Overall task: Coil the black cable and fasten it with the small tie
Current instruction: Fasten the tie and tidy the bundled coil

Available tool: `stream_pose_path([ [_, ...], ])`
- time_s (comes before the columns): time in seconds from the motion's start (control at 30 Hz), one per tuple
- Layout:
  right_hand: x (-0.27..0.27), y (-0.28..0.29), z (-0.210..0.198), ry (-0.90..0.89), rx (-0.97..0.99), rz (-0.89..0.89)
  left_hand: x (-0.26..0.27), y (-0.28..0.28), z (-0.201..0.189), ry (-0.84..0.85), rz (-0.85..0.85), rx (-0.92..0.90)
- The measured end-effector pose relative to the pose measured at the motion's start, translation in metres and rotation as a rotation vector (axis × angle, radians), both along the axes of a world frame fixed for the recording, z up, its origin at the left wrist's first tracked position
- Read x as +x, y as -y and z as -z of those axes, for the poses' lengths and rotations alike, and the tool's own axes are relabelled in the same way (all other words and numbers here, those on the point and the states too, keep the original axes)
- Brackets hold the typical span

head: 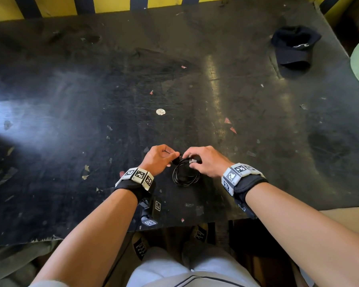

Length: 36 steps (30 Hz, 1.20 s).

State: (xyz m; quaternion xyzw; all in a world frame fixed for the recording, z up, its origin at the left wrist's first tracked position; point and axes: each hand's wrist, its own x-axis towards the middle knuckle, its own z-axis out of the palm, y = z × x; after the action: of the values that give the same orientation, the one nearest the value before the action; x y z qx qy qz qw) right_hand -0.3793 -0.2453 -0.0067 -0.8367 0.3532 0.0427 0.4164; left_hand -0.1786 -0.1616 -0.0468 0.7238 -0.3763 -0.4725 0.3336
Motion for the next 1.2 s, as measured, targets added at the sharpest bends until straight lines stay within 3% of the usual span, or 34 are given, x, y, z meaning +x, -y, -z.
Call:
stream_pose_path([
  [0.37,0.002,-0.010,-0.010,0.053,-0.216,-0.190,-0.003,0.000,-0.001,-0.042,-0.033,-0.005],
  [0.73,0.000,-0.008,-0.001,0.066,-0.275,-0.153,-0.001,0.006,-0.007,-0.096,-0.157,0.006],
  [0.97,0.002,-0.004,-0.003,0.047,-0.242,-0.123,0.004,0.008,-0.017,0.006,-0.011,0.024],
  [1.2,0.002,-0.004,-0.005,0.047,-0.250,-0.160,0.005,0.005,-0.016,0.057,0.028,0.006],
])
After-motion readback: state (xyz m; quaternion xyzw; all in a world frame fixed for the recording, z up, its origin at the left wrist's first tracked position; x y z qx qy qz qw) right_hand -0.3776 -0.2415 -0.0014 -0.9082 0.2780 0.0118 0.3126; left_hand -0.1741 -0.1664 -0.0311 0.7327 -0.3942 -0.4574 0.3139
